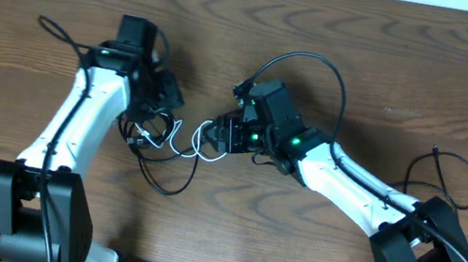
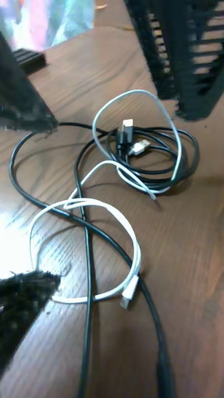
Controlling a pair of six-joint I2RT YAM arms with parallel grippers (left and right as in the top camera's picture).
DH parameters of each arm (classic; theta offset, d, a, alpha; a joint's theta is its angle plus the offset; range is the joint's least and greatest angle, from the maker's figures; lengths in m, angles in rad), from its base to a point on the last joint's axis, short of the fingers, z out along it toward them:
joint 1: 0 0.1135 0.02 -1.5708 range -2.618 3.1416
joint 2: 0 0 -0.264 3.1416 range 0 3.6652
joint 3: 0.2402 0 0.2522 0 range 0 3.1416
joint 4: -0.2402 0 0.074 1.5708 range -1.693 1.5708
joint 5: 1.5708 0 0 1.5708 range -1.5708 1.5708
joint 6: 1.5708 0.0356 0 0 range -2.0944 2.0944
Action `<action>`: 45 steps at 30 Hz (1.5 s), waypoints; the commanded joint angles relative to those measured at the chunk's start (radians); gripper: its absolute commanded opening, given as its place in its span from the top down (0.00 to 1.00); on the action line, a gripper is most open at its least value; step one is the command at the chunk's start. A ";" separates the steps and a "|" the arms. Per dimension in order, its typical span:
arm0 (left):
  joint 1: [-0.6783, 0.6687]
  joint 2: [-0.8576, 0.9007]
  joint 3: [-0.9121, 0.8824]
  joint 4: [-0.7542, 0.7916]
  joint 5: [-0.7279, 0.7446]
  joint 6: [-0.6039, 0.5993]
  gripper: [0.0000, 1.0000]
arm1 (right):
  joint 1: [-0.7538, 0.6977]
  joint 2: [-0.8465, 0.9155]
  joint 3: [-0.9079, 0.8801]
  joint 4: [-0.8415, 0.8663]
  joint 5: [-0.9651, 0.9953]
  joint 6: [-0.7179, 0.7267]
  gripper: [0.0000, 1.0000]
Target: Untangle cables
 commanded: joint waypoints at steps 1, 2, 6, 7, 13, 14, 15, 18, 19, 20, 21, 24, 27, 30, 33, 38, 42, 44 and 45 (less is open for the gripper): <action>0.053 -0.017 0.028 -0.026 0.005 -0.031 0.42 | 0.008 -0.005 0.007 0.001 0.022 -0.019 0.22; 0.058 -0.017 0.028 -0.032 0.004 -0.031 0.42 | 0.008 -0.005 0.007 0.002 0.022 -0.019 0.21; 0.066 -0.017 0.028 -0.037 -0.014 -0.030 0.39 | 0.008 -0.005 0.007 0.012 0.026 -0.023 0.20; 0.066 -0.017 0.028 -0.038 -0.015 -0.030 0.39 | 0.008 -0.005 0.007 0.013 0.031 -0.023 0.20; 0.066 -0.017 0.027 -0.038 -0.014 -0.030 0.02 | 0.031 -0.005 0.007 0.012 0.104 -0.023 0.19; 0.066 -0.017 0.027 -0.038 -0.014 -0.030 0.02 | 0.032 -0.005 0.007 0.012 0.105 -0.023 0.18; 0.066 -0.017 0.027 -0.038 -0.014 -0.030 0.02 | 0.032 -0.005 0.007 0.012 0.104 -0.023 0.16; 0.066 -0.017 0.027 -0.038 -0.014 -0.030 0.02 | 0.032 -0.005 0.007 0.015 0.105 -0.023 0.16; 0.066 -0.017 0.027 -0.038 -0.014 -0.030 0.02 | 0.032 -0.005 0.007 0.021 0.105 -0.023 0.15; 0.066 -0.017 0.027 -0.038 -0.014 -0.030 0.02 | 0.032 -0.005 0.007 0.027 0.107 -0.023 0.15; 0.066 -0.017 0.027 -0.038 -0.014 -0.030 0.02 | 0.032 -0.005 0.007 0.032 0.115 -0.023 0.15; 0.066 -0.017 0.027 -0.038 -0.014 -0.030 0.02 | 0.032 -0.005 0.007 0.043 0.122 -0.023 0.15; 0.066 -0.017 0.027 -0.038 -0.014 -0.030 0.02 | 0.032 -0.005 0.007 0.054 0.127 -0.023 0.15; 0.066 -0.017 0.027 -0.038 -0.014 -0.030 0.02 | 0.032 -0.002 0.007 0.062 0.144 -0.023 0.13; 0.066 -0.017 0.027 -0.038 -0.014 -0.030 0.02 | 0.032 0.010 0.007 0.079 0.179 -0.023 0.09; 0.066 -0.017 0.027 -0.038 -0.014 -0.030 0.02 | 0.049 0.047 0.007 0.130 0.179 -0.022 0.09; 0.066 -0.017 0.027 -0.038 -0.014 -0.030 0.02 | 0.077 0.085 0.007 0.180 0.179 -0.023 0.09; 0.066 -0.017 0.027 -0.038 -0.014 -0.030 0.02 | 0.088 0.112 0.007 0.203 0.183 -0.022 0.10; 0.066 -0.017 0.027 -0.038 -0.014 -0.030 0.02 | 0.091 0.128 0.007 0.214 0.182 -0.022 0.10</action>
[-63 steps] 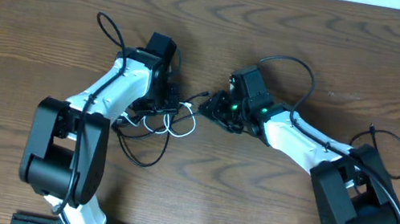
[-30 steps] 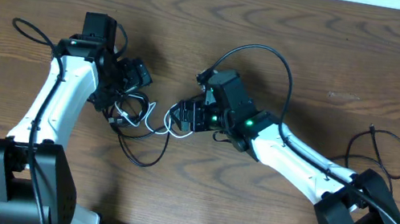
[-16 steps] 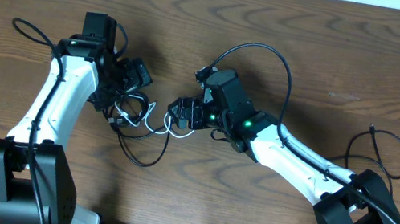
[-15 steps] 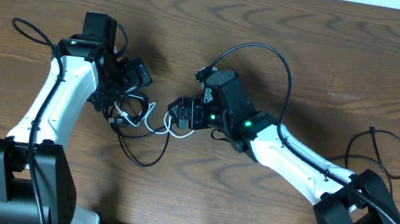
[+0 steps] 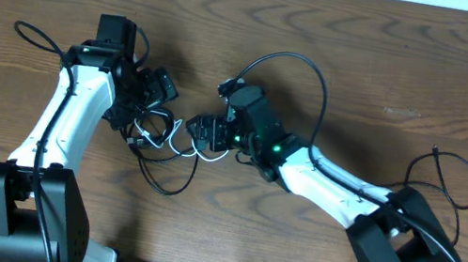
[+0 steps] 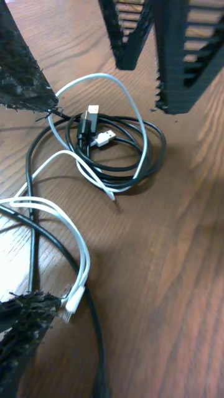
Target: Untangle cables
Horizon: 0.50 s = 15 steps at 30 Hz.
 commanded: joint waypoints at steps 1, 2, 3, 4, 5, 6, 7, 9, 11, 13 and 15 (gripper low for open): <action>0.004 -0.017 0.027 -0.006 -0.010 0.002 0.02 | 0.018 0.059 0.007 0.027 0.011 -0.012 0.11; 0.004 -0.017 0.027 -0.006 -0.010 0.002 0.02 | 0.018 0.077 0.007 0.038 0.011 -0.012 0.15; 0.004 -0.017 0.027 -0.006 -0.010 0.002 0.02 | 0.018 0.090 0.007 0.043 0.011 -0.012 0.26; 0.004 -0.017 0.027 -0.006 -0.010 0.002 0.02 | 0.018 0.097 0.007 0.043 0.011 -0.012 0.33; 0.004 -0.017 0.027 -0.006 -0.010 0.002 0.02 | 0.018 0.098 0.007 0.041 0.011 -0.012 0.43; 0.004 -0.017 0.027 -0.006 -0.010 0.002 0.02 | 0.018 0.097 0.007 0.043 0.011 -0.012 0.54; 0.004 -0.017 0.027 -0.006 -0.010 0.002 0.02 | 0.018 0.095 0.007 0.054 0.005 -0.012 0.70; 0.004 -0.017 0.027 -0.006 -0.010 0.002 0.02 | 0.017 0.095 0.007 0.069 -0.008 -0.009 0.98; 0.004 -0.017 0.027 -0.006 -0.010 0.002 0.02 | 0.015 0.095 0.007 0.077 -0.032 -0.009 0.99; 0.004 -0.017 0.027 -0.006 -0.010 0.002 0.02 | 0.006 0.087 0.007 0.076 -0.076 -0.009 0.99; 0.004 -0.017 0.027 -0.006 -0.010 0.002 0.02 | -0.009 0.068 0.007 0.075 -0.132 -0.009 0.99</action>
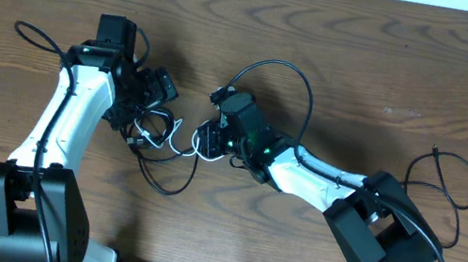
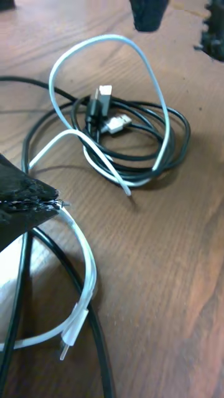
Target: Untangle cables
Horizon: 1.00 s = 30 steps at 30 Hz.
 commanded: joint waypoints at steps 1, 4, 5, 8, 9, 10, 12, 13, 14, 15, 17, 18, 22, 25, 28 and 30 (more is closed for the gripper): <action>0.004 -0.017 0.027 -0.004 -0.010 0.002 0.02 | -0.028 -0.043 0.007 0.002 -0.106 -0.002 0.99; 0.004 -0.017 0.027 -0.004 -0.010 0.002 0.02 | -0.048 -0.084 0.007 -0.014 -0.140 -0.002 0.99; 0.004 -0.017 0.027 -0.004 -0.010 0.002 0.02 | -0.059 -0.108 0.007 -0.029 -0.153 -0.002 0.99; 0.004 -0.017 0.027 -0.004 -0.010 0.002 0.02 | -0.087 -0.153 0.007 -0.066 -0.179 -0.002 0.99; 0.004 -0.017 0.027 -0.004 -0.010 0.002 0.02 | -0.094 -0.165 0.007 -0.074 -0.192 -0.002 0.99; 0.004 -0.017 0.027 -0.004 -0.010 0.002 0.02 | -0.100 -0.174 0.007 -0.082 -0.202 -0.002 0.99; 0.004 -0.017 0.027 -0.004 -0.010 0.002 0.02 | -0.114 -0.187 0.007 -0.089 -0.219 -0.003 0.99; 0.004 -0.017 0.027 -0.004 -0.010 0.002 0.02 | -0.121 -0.191 0.007 -0.093 -0.221 -0.003 0.99; 0.004 -0.017 0.027 -0.004 -0.010 0.002 0.02 | -0.127 -0.192 0.007 -0.102 -0.221 -0.003 0.99; 0.004 -0.017 0.027 -0.004 -0.010 0.002 0.02 | -0.132 -0.192 0.007 -0.109 -0.227 -0.003 0.99; 0.004 -0.017 0.027 -0.004 -0.010 0.002 0.02 | -0.140 -0.192 0.007 -0.121 -0.242 -0.003 0.99; 0.004 -0.017 0.027 -0.004 -0.010 0.002 0.02 | -0.144 -0.192 0.007 -0.126 -0.243 -0.003 0.99; 0.004 -0.017 0.027 -0.004 -0.010 0.002 0.02 | -0.164 -0.192 0.007 -0.134 -0.290 -0.003 0.99; 0.004 -0.017 0.027 -0.004 -0.010 0.002 0.02 | -0.181 -0.192 0.007 -0.149 -0.332 -0.003 0.99; 0.004 -0.017 0.027 -0.004 -0.010 0.002 0.02 | -0.199 -0.192 0.007 -0.193 -0.332 -0.003 0.99; 0.004 -0.017 0.027 -0.004 -0.010 0.002 0.02 | -0.214 -0.193 0.007 -0.224 -0.347 -0.004 0.99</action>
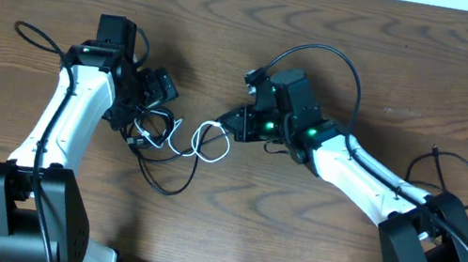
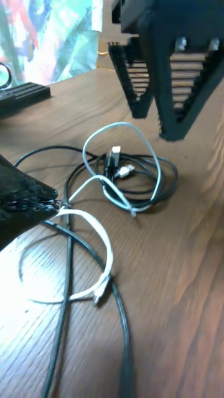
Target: Untangle cables
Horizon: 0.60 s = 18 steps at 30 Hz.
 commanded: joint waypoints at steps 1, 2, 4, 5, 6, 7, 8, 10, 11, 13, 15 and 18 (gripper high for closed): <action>0.004 -0.017 0.027 -0.004 -0.010 0.002 0.02 | -0.023 -0.023 0.006 -0.023 -0.049 -0.007 0.99; 0.004 -0.017 0.027 -0.004 -0.010 0.002 0.02 | -0.030 -0.023 0.006 -0.027 -0.061 -0.007 0.99; 0.004 -0.017 0.027 -0.004 -0.010 0.002 0.02 | -0.043 -0.024 0.006 -0.051 -0.063 -0.015 0.99; 0.004 -0.017 0.027 -0.004 -0.010 0.002 0.02 | -0.047 -0.026 0.006 -0.060 -0.063 -0.025 0.99; 0.004 -0.017 0.027 -0.004 -0.010 0.002 0.02 | -0.051 -0.029 0.006 -0.074 -0.063 -0.035 0.99; 0.004 -0.017 0.027 -0.004 -0.010 0.002 0.02 | -0.055 -0.035 0.006 -0.087 -0.063 -0.048 0.99; 0.004 -0.017 0.027 -0.004 -0.010 0.002 0.02 | -0.062 -0.046 0.006 -0.105 -0.062 -0.068 0.99; 0.004 -0.017 0.027 -0.004 -0.010 0.002 0.02 | -0.076 -0.074 0.006 -0.133 -0.062 -0.094 0.99; 0.004 -0.017 0.027 -0.004 -0.010 0.002 0.02 | -0.083 -0.089 0.006 -0.146 -0.060 -0.105 0.99; 0.004 -0.017 0.027 -0.004 -0.010 0.002 0.02 | -0.121 -0.154 0.006 -0.203 -0.041 -0.145 0.99; 0.004 -0.017 0.027 -0.004 -0.010 0.002 0.02 | -0.154 -0.204 0.006 -0.249 0.002 -0.145 0.99; 0.004 -0.017 0.027 -0.004 -0.010 0.002 0.02 | -0.181 -0.251 0.006 -0.269 0.014 -0.152 0.99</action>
